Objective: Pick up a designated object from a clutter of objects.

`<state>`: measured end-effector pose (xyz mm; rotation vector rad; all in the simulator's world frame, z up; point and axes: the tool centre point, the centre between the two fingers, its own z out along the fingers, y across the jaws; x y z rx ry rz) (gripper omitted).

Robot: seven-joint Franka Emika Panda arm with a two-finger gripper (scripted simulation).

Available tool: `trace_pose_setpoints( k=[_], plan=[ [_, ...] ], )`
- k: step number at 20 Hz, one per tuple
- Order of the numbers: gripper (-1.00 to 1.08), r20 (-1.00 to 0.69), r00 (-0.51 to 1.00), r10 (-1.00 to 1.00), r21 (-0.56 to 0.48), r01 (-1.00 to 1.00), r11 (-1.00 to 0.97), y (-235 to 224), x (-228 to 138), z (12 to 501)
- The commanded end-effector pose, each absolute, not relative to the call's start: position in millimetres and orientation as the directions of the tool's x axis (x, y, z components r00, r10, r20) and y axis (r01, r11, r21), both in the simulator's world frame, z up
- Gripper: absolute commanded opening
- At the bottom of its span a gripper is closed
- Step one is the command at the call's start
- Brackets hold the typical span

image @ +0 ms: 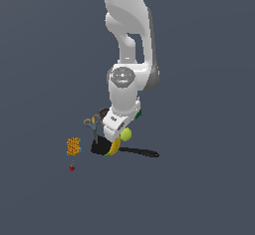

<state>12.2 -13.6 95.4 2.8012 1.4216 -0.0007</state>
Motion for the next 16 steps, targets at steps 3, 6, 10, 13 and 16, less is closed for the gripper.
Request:
trace_pose_setpoints(
  k=[3,6,10,13,16],
  plan=[
    [1.00,0.000,0.576,0.818,0.000,0.818,-0.576,-12.9,11.7,91.7],
    [1.00,0.000,0.579,0.815,0.000,0.815,-0.579,-13.1,11.6,91.1],
    [1.00,0.000,0.578,0.816,0.000,0.816,-0.578,-12.9,11.3,80.4],
    [1.00,0.000,0.577,0.817,0.000,0.817,-0.577,-12.8,10.7,65.7],
    [1.00,0.000,0.576,0.817,0.000,0.817,-0.576,-13.0,10.5,51.8]
  ],
)
